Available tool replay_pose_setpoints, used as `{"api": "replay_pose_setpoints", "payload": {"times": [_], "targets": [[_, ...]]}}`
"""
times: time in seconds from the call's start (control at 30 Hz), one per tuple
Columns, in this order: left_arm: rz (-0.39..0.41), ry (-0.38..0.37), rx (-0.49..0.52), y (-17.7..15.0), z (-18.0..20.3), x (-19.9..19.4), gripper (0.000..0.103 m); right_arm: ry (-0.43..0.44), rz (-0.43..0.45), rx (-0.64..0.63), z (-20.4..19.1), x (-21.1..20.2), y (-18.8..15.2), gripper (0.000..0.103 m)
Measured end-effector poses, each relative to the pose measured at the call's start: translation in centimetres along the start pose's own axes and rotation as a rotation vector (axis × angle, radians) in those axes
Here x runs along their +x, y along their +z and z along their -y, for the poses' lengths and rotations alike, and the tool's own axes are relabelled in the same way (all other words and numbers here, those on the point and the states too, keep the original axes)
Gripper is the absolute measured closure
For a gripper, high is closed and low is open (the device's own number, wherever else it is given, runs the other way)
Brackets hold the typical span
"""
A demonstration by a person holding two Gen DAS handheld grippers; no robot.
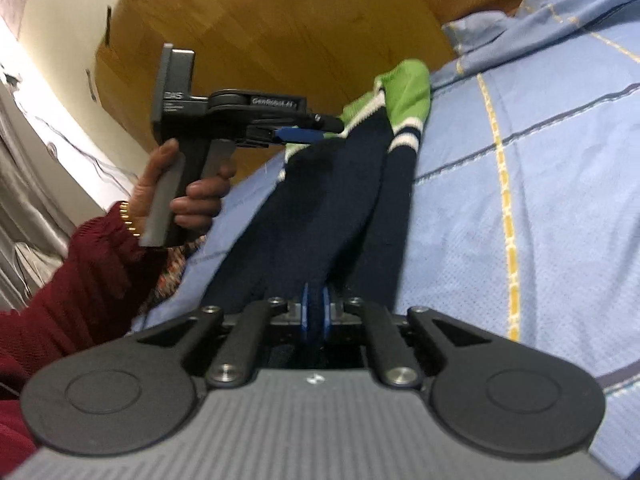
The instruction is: Fold small clothes
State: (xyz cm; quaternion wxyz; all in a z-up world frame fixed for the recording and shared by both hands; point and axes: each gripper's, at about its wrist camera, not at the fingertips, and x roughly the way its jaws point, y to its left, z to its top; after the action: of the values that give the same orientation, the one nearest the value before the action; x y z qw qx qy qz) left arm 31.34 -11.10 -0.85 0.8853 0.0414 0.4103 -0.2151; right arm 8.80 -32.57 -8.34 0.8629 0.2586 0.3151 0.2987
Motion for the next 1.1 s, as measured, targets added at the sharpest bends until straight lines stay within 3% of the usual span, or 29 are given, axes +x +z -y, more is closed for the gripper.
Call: {"api": "replay_pose_setpoints", "payload": {"times": [0.1, 0.2, 0.23, 0.27, 0.33, 0.47, 0.53, 0.57, 0.63, 0.7, 0.77, 0.97, 1.1], "targets": [[0.001, -0.002, -0.002, 2.0, 0.5, 2.0, 0.053, -0.005, 0.06, -0.033, -0.2, -0.8, -0.3, 0.075], [-0.032, -0.001, -0.005, 3.2, 1.3, 5.1, 0.052, -0.011, 0.063, -0.032, -0.3, 0.1, -0.6, 0.074], [-0.047, -0.007, -0.006, 3.4, 1.4, 5.9, 0.061, -0.02, 0.056, -0.019, -0.1, 0.3, -0.8, 0.074], [-0.052, 0.004, 0.008, 3.5, 1.7, 6.6, 0.095, -0.019, 0.058, -0.022, -0.1, 0.4, -0.7, 0.073], [-0.046, 0.101, 0.044, 4.0, 2.3, 8.2, 0.094, -0.027, 0.07, -0.039, -0.4, 0.4, -0.7, 0.072], [0.001, 0.176, 0.036, 5.1, 2.3, 9.0, 0.1, -0.05, 0.054, -0.065, -0.8, 0.8, -0.9, 0.072], [0.042, 0.294, 0.089, 5.3, 2.9, 9.6, 0.1, -0.053, 0.05, -0.076, -0.8, 0.8, -1.0, 0.072], [0.03, 0.311, 0.08, 5.4, 2.6, 9.9, 0.1, -0.051, 0.05, -0.074, -0.7, 0.7, -1.0, 0.072], [0.009, 0.262, -0.006, 5.5, 1.4, 9.3, 0.096, -0.044, 0.053, -0.058, -0.5, 0.5, -1.0, 0.072], [0.036, 0.201, -0.073, 5.3, 0.3, 7.5, 0.096, -0.036, 0.064, -0.044, -0.4, 0.1, -1.1, 0.07], [0.069, 0.161, -0.106, 4.1, -0.1, 5.0, 0.088, -0.036, 0.084, -0.037, -0.3, 0.3, -0.9, 0.067], [0.159, 0.09, -0.085, -3.0, 1.2, -2.9, 0.081, -0.054, 0.158, -0.094, -1.0, -0.6, -1.5, 0.065], [0.224, 0.073, -0.026, -7.7, 3.2, -6.6, 0.077, -0.081, 0.159, -0.152, -1.8, -0.4, -2.0, 0.065]]}}
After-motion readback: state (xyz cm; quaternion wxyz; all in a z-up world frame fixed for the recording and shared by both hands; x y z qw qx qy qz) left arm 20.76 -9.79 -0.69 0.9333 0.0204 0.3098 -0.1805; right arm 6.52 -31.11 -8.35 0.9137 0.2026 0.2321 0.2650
